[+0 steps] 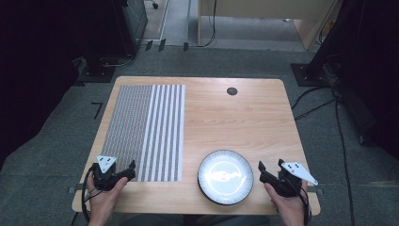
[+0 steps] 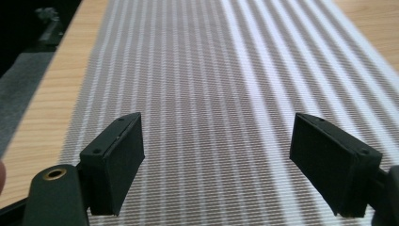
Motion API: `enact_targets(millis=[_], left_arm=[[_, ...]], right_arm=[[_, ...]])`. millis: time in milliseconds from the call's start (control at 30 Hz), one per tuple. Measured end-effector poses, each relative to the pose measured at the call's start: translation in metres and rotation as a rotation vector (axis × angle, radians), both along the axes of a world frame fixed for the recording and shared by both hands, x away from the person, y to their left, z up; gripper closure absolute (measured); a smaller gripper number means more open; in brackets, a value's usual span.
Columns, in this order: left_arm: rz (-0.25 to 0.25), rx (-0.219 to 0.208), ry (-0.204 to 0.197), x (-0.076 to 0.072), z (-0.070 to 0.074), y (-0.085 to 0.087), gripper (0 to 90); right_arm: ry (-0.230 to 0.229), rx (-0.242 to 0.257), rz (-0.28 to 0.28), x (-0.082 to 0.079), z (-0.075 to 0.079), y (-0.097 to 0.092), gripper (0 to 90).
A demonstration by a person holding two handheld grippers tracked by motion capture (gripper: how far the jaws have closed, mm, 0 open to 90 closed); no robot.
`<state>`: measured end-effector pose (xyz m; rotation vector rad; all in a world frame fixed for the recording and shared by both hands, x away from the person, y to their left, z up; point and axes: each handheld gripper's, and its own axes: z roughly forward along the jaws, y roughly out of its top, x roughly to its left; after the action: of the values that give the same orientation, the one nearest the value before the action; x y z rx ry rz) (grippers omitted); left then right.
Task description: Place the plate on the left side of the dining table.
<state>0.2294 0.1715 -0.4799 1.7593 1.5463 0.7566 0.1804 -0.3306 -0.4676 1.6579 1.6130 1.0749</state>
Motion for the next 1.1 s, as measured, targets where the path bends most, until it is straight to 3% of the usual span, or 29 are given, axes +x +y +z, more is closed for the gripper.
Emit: enact_targets(millis=[167, 333, 633, 800, 933, 1100], left_arm=[[-0.033, -0.014, -0.007, 0.003, 0.005, -0.023, 18.2], [-0.062, 0.01, -0.024, 0.005, 0.009, -0.048, 23.3], [-0.134, -0.041, -0.009, 0.009, 0.008, -0.084, 25.3], [-0.156, -0.048, 0.001, 0.01, 0.008, -0.098, 25.3], [-0.191, -0.055, 0.013, 0.01, 0.007, -0.114, 25.3], [-0.225, -0.071, 0.018, 0.007, 0.006, -0.129, 25.9]], right_arm=[[0.007, 0.024, 0.025, 0.002, 0.005, 0.004, 40.1], [0.015, 0.024, 0.033, 0.003, 0.005, 0.01, 40.3], [-0.004, 0.042, 0.043, 0.003, 0.005, 0.012, 38.8], [-0.011, 0.046, 0.05, 0.002, 0.004, 0.013, 39.5], [-0.034, 0.044, 0.057, 0.002, 0.003, 0.013, 52.0], [-0.02, 0.066, 0.087, 0.003, 0.001, 0.014, 55.8]])
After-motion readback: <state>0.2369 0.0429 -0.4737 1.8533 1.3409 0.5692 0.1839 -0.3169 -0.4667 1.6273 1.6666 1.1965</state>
